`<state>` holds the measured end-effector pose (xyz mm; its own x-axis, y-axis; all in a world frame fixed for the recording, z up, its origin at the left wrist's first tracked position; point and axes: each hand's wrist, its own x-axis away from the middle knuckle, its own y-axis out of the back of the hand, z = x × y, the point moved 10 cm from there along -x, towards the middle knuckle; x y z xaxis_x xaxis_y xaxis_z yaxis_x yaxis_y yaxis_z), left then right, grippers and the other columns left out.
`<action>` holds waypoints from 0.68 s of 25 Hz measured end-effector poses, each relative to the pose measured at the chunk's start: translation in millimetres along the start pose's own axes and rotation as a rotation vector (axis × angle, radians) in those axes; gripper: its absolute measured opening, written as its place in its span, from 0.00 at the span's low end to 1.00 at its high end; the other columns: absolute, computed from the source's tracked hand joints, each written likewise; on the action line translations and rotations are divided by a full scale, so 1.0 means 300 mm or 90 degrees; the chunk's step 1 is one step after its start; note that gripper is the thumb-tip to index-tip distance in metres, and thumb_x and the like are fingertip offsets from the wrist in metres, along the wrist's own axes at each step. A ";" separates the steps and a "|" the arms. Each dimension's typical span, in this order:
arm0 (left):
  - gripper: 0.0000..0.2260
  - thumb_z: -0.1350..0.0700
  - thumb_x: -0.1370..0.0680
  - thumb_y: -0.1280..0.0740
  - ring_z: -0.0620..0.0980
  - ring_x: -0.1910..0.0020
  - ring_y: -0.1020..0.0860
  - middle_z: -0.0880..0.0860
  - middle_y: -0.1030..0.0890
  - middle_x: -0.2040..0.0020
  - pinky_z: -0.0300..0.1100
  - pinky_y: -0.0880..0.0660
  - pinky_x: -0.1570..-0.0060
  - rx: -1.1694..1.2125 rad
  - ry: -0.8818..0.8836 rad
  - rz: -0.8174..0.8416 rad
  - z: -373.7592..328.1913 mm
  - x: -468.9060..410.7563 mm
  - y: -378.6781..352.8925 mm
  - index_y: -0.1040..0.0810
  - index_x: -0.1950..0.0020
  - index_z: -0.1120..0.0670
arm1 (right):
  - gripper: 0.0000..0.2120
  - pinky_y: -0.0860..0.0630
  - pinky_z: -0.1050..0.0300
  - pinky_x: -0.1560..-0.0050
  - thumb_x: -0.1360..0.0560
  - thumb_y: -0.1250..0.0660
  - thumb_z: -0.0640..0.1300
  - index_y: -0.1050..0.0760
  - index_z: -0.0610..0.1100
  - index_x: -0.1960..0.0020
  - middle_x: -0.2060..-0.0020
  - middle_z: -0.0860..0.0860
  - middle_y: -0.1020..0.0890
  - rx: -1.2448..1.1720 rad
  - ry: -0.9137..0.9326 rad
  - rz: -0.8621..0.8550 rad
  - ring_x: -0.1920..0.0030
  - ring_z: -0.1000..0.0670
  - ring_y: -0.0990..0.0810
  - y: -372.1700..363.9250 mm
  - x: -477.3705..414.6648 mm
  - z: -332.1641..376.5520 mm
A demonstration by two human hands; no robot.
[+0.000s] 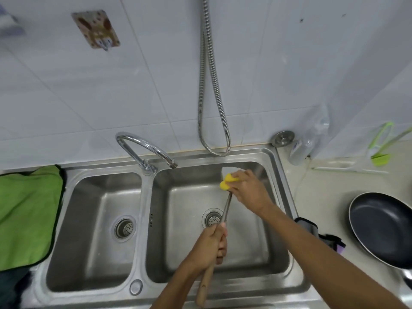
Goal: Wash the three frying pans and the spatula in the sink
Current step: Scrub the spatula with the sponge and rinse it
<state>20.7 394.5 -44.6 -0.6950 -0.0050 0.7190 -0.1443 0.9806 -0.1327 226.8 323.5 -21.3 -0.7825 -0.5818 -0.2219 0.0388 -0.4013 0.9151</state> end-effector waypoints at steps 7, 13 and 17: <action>0.14 0.47 0.13 0.43 0.45 0.74 0.34 0.49 0.31 0.70 0.36 0.37 0.73 0.017 0.005 0.006 -0.016 -0.010 -0.028 0.29 0.49 0.56 | 0.10 0.18 0.49 0.60 0.30 0.21 0.45 0.15 0.52 0.50 0.50 0.47 0.20 0.031 -0.015 -0.037 0.51 0.40 0.24 0.039 0.009 -0.049; 0.14 0.47 0.13 0.43 0.45 0.75 0.36 0.48 0.33 0.71 0.35 0.38 0.75 0.020 0.007 -0.017 -0.035 0.011 0.012 0.29 0.51 0.55 | 0.05 0.27 0.56 0.55 0.25 0.29 0.49 0.16 0.54 0.50 0.50 0.48 0.20 0.056 -0.022 0.012 0.52 0.42 0.22 0.004 0.071 -0.093; 0.13 0.44 0.14 0.44 0.53 0.62 0.21 0.50 0.19 0.60 0.48 0.24 0.58 -0.434 -0.105 -0.253 -0.103 0.028 0.068 0.27 0.47 0.51 | 0.07 0.24 0.60 0.51 0.26 0.24 0.45 0.13 0.48 0.49 0.50 0.48 0.19 -0.184 -0.141 -0.010 0.54 0.50 0.19 0.012 0.093 -0.034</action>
<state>33.7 420.5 -20.2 -0.7850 -0.3552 0.5075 0.0214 0.8032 0.5954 211.6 298.7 -27.5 -0.8988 -0.4193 -0.1278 0.1752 -0.6109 0.7721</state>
